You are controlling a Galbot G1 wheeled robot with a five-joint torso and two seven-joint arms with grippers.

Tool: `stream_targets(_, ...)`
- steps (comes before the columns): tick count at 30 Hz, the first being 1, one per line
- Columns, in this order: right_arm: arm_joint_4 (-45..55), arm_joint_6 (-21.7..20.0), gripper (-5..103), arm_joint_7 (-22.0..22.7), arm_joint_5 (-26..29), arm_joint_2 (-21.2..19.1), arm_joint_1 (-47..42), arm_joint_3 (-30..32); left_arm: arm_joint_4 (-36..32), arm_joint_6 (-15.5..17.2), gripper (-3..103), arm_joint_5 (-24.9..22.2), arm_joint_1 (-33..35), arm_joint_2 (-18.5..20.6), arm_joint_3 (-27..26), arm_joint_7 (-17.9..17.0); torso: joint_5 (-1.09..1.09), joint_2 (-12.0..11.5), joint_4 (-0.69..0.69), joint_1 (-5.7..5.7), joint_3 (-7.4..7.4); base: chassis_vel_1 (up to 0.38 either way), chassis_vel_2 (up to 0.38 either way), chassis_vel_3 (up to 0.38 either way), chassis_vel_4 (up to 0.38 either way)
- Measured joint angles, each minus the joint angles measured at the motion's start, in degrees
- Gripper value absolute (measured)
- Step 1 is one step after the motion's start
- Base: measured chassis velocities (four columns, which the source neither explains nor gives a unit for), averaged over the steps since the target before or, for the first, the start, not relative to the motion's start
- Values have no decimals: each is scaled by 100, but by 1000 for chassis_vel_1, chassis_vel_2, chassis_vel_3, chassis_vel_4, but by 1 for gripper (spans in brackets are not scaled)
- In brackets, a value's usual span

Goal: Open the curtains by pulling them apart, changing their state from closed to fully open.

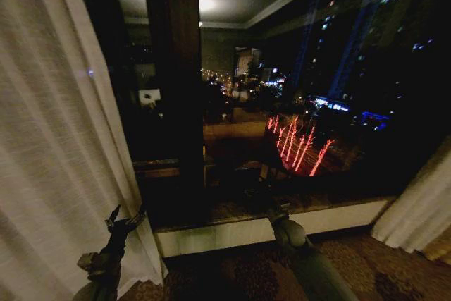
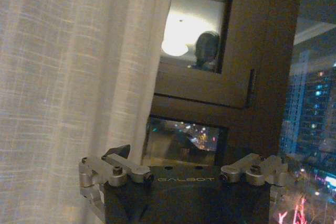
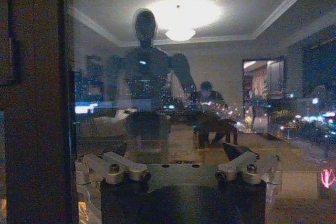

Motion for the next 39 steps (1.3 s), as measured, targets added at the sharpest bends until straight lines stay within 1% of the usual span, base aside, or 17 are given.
stream_targets(4, 0, 0, 100, 0, 0, 1, 0, 0, 0, 0, 100, 0, 0, 1, 0, 0, -6, 0, 1, 0, 0, 14, -1, -18, -11)
stream_targets(10, 0, 0, 100, 0, 0, 2, 0, -2, 0, 0, 100, 0, 0, 2, -4, 0, -2, 0, 2, 0, 0, 88, 81, -84, -65)
stream_targets(14, 1, 0, 100, -1, 0, 3, 0, -2, 0, 0, 100, 0, 0, 2, -4, 0, -6, 0, 3, 0, 0, 64, 22, -75, -40)
stream_targets(21, 0, 0, 100, -1, 0, 2, 0, -2, 0, 0, 100, 0, 0, 2, -3, 0, -2, 0, 2, 1, 0, 4, 3, -8, -1)
stream_targets(27, 0, 0, 100, -2, 0, 2, 0, -2, 0, 0, 100, 0, 0, 2, -3, 0, -4, 0, 2, 0, 0, 0, 0, 0, 0)
stream_targets(35, 0, 0, 100, -2, 0, 2, 0, -2, 0, 0, 100, 0, 0, 2, -2, 0, -1, 0, 1, 0, 0, 41, 35, -52, -20)
stream_targets(39, 0, 0, 100, -2, 0, 2, 0, -2, 0, 0, 100, 0, 0, 2, -2, 0, -6, 0, 3, 0, 0, 94, 73, -83, -44)
